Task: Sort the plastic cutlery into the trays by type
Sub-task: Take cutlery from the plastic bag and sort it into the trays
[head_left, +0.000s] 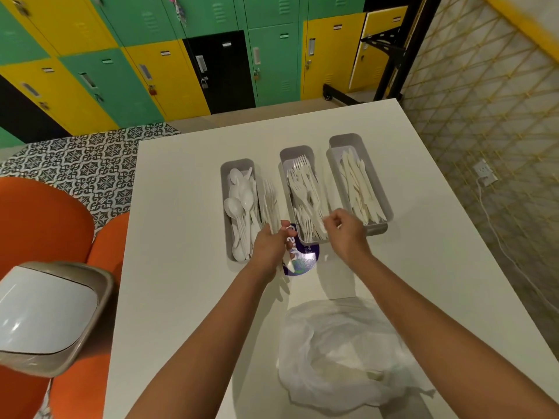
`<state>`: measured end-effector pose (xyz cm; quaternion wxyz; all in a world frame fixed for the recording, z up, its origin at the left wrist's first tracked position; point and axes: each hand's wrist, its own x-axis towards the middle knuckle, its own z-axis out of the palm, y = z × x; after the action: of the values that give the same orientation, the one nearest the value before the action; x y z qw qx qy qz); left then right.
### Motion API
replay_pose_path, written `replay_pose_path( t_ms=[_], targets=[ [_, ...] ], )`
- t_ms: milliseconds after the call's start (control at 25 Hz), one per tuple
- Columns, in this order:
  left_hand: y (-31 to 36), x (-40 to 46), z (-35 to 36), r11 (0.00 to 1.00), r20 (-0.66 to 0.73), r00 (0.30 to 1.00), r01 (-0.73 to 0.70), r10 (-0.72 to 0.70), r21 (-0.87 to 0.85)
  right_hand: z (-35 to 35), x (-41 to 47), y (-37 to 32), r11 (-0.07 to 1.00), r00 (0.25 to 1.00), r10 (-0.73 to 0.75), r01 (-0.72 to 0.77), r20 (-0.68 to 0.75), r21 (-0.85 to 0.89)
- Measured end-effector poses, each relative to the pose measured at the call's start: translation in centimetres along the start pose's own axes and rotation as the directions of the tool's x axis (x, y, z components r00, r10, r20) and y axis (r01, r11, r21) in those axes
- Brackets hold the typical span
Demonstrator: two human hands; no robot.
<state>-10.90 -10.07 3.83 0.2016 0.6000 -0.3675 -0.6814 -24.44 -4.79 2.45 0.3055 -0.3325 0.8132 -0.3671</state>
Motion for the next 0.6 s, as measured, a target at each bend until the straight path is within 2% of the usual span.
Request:
replay_pose_path(
  t_ms=[80, 160, 320, 480, 600],
  targets=[
    [0.1, 0.0, 0.2, 0.998, 0.02, 0.998, 0.055, -0.055, -0.04, -1.7, 1.8, 1.3, 0.995, 0.993, 0.011, -0.022, -0.12, -0.094],
    [0.1, 0.1, 0.3, 0.998, -0.008, 0.999, 0.053, -0.054, -0.041, -3.2, 3.2, 2.6, 0.969, 0.982, 0.041, -0.084, -0.185, -0.232],
    [0.0, 0.4, 0.5, 0.998, -0.051, 0.999, -0.002, -0.001, -0.064, -4.9, 5.0, 3.9, 0.866, 0.979, 0.132, -0.189, -0.152, -0.463],
    [-0.6, 0.8, 0.4, 1.0, 0.005, 1.0, -0.02, 0.019, 0.017, -5.5, 5.7, 4.3, 0.811, 0.975, 0.163, -0.221, -0.153, -0.541],
    [-0.7, 1.0, 0.5, 0.999, 0.088, 0.996, -0.009, 0.005, 0.038, -5.1, 4.8, 3.2, 0.874, 0.989, 0.049, -0.11, -0.139, -0.473]
  ],
)
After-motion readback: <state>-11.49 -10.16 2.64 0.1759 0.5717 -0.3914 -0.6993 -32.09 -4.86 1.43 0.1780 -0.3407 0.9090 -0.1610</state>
